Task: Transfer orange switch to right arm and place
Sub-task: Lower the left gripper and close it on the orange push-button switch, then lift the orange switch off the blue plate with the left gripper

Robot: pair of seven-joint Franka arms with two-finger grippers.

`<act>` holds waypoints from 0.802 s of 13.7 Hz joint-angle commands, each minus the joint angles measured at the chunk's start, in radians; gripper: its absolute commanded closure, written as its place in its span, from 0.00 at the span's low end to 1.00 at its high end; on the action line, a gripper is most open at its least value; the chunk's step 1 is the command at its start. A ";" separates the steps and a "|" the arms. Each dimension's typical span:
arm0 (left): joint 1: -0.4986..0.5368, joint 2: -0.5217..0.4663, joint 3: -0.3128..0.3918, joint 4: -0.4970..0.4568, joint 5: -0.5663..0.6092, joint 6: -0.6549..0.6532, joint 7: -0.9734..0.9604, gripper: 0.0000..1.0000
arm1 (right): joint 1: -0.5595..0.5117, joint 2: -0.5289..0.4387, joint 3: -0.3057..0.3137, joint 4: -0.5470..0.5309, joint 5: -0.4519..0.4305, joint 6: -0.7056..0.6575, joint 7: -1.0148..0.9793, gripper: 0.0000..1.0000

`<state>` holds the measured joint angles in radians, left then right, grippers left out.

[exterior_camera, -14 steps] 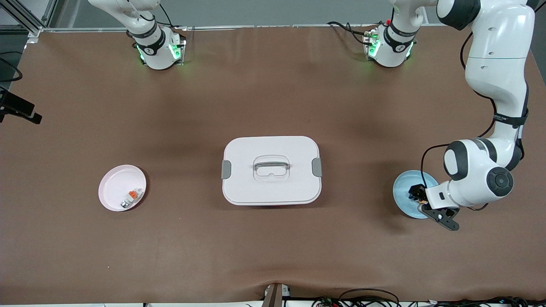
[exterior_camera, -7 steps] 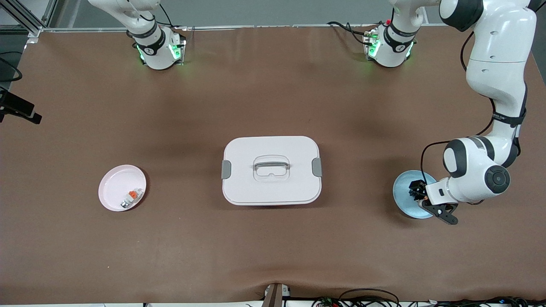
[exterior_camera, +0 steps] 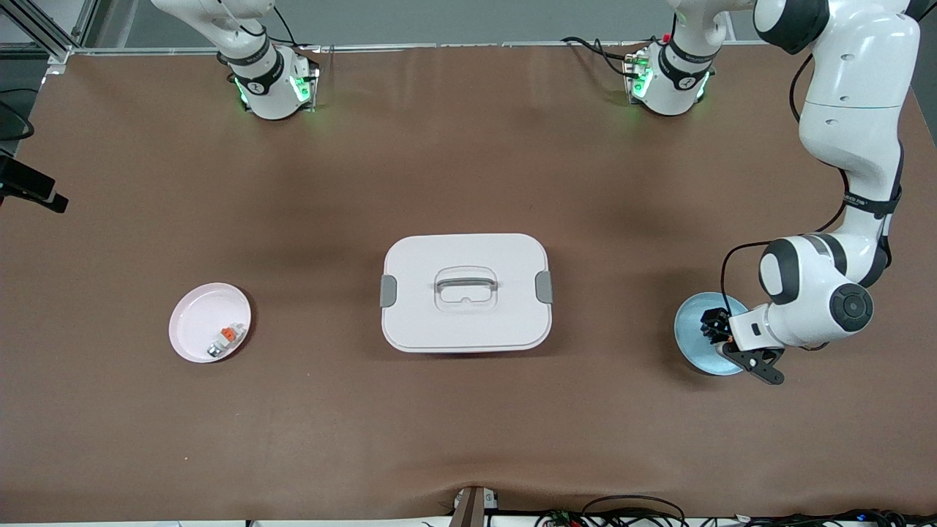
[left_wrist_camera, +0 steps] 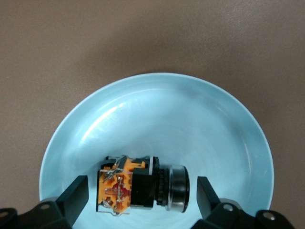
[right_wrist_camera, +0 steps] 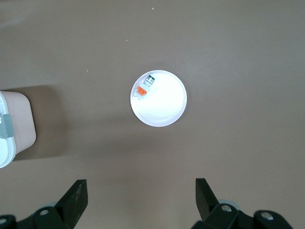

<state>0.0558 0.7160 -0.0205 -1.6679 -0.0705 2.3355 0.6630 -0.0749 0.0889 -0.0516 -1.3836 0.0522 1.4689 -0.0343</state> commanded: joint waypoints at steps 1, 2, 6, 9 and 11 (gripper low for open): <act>-0.004 -0.007 -0.001 -0.016 -0.023 0.019 0.015 0.00 | -0.014 -0.009 0.004 0.003 0.011 -0.012 -0.009 0.00; -0.007 -0.007 0.001 -0.016 -0.026 0.019 0.014 0.02 | -0.014 -0.011 0.004 0.003 0.011 -0.012 -0.009 0.00; -0.013 -0.001 0.001 -0.012 -0.029 0.019 -0.025 0.40 | -0.014 -0.009 0.004 0.003 0.011 -0.012 -0.009 0.00; -0.010 -0.004 0.001 -0.013 -0.029 0.019 -0.058 0.73 | -0.014 -0.009 0.003 0.003 0.011 -0.012 -0.007 0.00; -0.010 -0.007 0.001 -0.013 -0.029 0.019 -0.078 0.83 | -0.014 -0.009 0.003 0.003 0.011 -0.012 -0.007 0.00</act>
<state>0.0487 0.7155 -0.0219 -1.6714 -0.0768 2.3394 0.5970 -0.0782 0.0889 -0.0520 -1.3836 0.0522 1.4688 -0.0343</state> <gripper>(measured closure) 0.278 0.000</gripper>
